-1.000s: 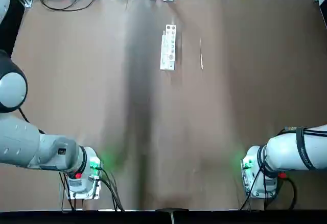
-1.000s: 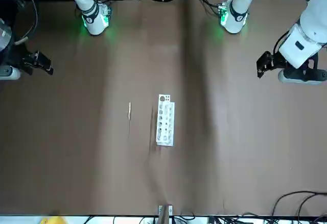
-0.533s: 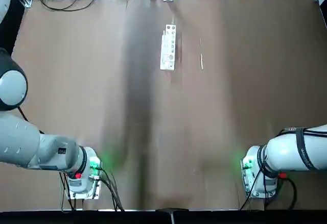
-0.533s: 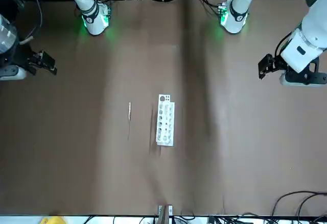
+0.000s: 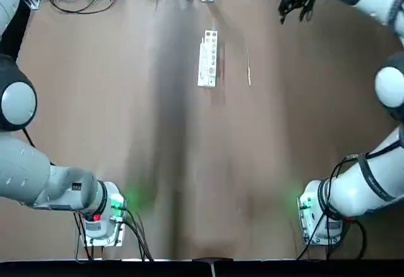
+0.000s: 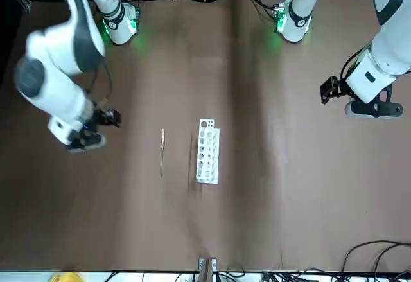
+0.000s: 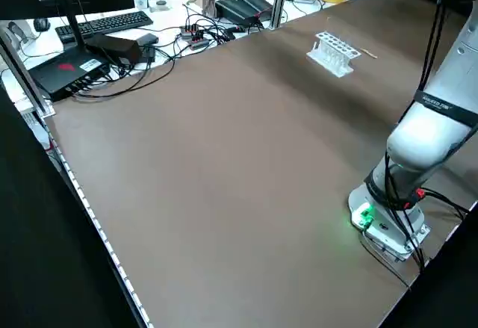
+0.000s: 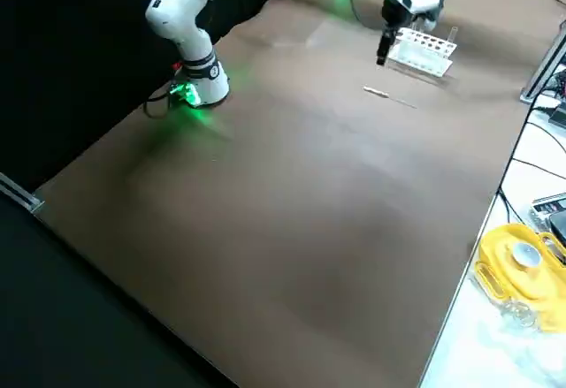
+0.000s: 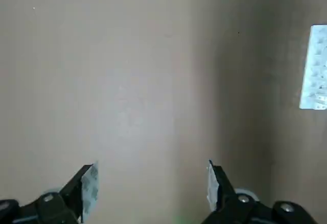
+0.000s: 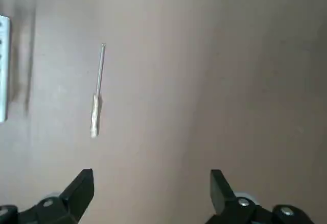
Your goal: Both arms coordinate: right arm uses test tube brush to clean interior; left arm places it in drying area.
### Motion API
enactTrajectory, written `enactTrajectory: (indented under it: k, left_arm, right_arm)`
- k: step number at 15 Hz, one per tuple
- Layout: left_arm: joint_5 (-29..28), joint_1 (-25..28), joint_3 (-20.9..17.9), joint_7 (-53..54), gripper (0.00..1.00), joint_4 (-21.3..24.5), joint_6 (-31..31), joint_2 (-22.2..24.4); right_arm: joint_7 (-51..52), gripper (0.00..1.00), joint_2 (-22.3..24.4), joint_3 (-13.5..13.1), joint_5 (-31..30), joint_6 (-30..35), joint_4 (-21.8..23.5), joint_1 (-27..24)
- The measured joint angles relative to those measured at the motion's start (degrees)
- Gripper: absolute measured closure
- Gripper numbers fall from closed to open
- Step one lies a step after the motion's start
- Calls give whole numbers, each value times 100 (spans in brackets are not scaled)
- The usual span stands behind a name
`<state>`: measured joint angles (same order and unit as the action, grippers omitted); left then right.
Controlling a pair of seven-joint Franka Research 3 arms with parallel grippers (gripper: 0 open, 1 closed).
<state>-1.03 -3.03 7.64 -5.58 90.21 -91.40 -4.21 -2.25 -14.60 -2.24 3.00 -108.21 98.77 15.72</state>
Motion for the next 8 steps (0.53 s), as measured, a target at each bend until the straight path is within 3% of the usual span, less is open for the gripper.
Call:
enactTrajectory:
  k: [8]
  left_arm:
    - [0, -33, 42, 2, 0, 6, 1, -20]
  right_arm:
    - [-252, 0, -1636, 8, 549, -1452, -250, 650]
